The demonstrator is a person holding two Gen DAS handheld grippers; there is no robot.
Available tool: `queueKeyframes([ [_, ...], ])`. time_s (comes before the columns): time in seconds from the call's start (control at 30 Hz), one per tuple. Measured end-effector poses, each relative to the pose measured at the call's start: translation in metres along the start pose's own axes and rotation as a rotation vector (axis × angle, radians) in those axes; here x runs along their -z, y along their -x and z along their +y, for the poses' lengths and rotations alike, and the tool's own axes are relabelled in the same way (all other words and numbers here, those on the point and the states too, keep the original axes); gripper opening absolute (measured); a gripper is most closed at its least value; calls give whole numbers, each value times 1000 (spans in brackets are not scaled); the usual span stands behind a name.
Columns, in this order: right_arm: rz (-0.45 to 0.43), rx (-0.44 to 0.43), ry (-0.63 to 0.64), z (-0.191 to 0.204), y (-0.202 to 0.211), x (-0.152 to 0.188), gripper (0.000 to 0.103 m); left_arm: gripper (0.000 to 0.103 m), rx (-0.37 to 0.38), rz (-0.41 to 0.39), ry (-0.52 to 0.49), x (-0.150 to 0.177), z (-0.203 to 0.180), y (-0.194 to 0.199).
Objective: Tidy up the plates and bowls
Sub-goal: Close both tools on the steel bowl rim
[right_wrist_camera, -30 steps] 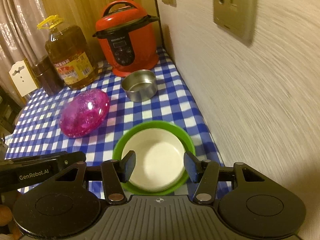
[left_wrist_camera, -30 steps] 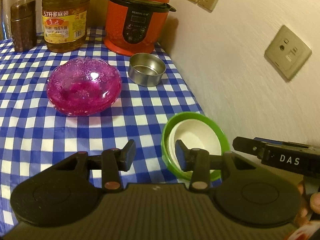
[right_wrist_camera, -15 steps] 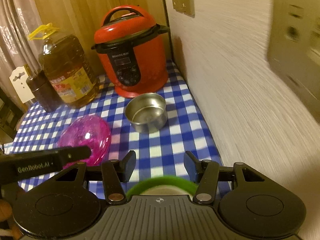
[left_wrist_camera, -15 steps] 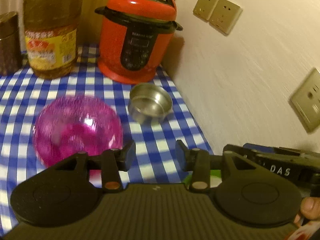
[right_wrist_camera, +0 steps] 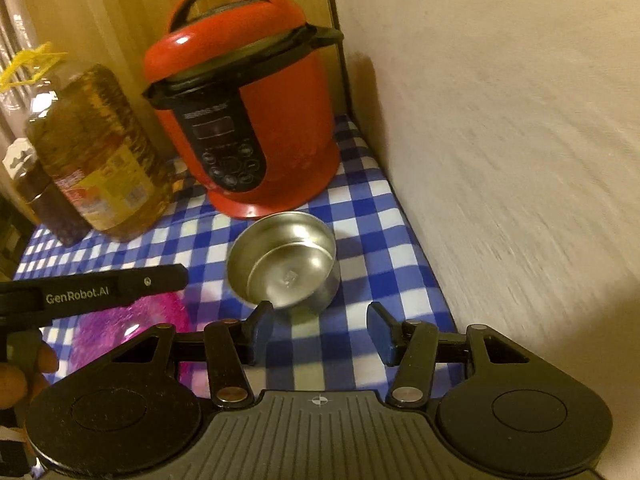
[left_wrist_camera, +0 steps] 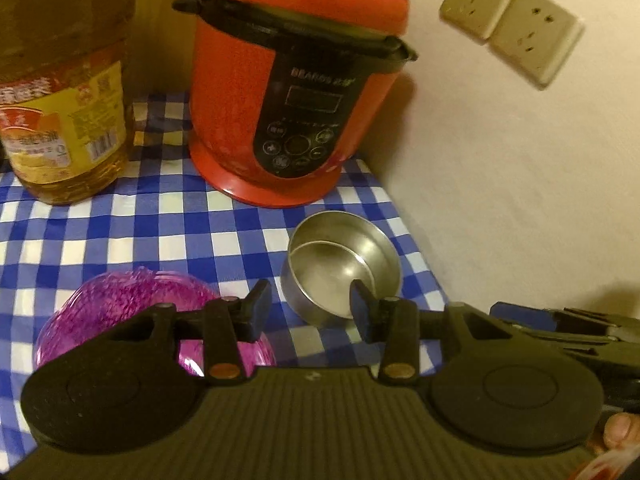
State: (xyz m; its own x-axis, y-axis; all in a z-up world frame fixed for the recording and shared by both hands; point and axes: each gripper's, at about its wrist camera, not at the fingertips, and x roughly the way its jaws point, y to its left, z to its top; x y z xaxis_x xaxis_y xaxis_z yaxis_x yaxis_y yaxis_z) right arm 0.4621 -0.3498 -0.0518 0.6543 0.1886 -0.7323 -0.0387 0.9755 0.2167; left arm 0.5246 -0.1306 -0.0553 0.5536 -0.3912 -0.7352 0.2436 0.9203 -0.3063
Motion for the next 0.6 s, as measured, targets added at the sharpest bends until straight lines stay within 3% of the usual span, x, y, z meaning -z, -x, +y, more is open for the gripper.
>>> queueKeyframes([
  [0.33,36,-15,-74,-15,-59,-21,39,36,3,60,-5,-18,8,-55],
  [0.6,56,-29,-100,-24,-90,-29,32,24,-6,85,-32,-23,10,-73],
])
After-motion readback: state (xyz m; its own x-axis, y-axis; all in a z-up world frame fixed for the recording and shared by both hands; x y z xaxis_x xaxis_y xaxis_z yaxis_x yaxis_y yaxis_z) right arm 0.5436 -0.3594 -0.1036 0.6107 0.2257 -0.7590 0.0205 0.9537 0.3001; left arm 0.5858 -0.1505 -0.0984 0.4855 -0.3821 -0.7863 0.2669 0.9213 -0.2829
